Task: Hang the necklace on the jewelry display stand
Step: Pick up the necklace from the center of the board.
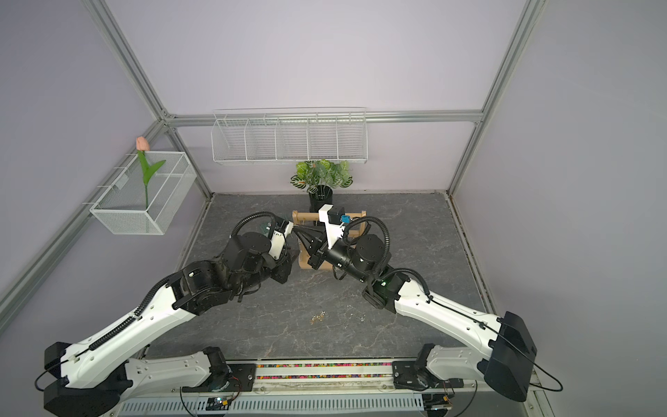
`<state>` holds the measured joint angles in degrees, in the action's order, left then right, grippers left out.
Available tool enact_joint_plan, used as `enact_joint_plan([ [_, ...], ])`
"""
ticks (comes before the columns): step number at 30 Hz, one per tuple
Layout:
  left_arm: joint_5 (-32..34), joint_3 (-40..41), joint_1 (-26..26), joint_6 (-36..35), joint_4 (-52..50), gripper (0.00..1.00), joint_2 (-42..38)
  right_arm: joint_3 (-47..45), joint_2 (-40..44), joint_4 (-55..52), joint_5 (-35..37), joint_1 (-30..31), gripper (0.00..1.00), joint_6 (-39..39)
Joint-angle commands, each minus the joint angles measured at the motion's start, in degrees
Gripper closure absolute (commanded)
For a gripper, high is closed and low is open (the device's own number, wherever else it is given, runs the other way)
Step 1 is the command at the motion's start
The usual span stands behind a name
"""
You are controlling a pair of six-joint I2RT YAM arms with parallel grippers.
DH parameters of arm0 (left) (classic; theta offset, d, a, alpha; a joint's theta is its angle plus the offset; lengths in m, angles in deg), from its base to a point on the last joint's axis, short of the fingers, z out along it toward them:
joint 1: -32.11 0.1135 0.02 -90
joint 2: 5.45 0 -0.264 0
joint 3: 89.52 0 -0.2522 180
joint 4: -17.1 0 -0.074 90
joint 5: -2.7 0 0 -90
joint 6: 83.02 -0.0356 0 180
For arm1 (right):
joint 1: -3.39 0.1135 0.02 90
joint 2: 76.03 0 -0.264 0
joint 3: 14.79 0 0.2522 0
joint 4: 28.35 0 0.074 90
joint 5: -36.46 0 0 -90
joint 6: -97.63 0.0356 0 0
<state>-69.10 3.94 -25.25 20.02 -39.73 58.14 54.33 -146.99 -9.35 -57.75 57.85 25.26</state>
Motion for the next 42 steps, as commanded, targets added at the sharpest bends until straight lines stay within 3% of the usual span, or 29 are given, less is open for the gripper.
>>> enact_joint_plan([
  [1, 0.8, 0.6, 0.4, 0.1, 1.1, 0.69, 0.1, 1.8, -0.4, 1.3, -1.1, -0.3, 0.93, 0.7],
  [42, 0.5, 0.2, 0.7, 0.3, 1.3, 0.69, 1.9, 0.8, -1.7, 6.2, -5.4, -2.0, 0.93, 5.3],
])
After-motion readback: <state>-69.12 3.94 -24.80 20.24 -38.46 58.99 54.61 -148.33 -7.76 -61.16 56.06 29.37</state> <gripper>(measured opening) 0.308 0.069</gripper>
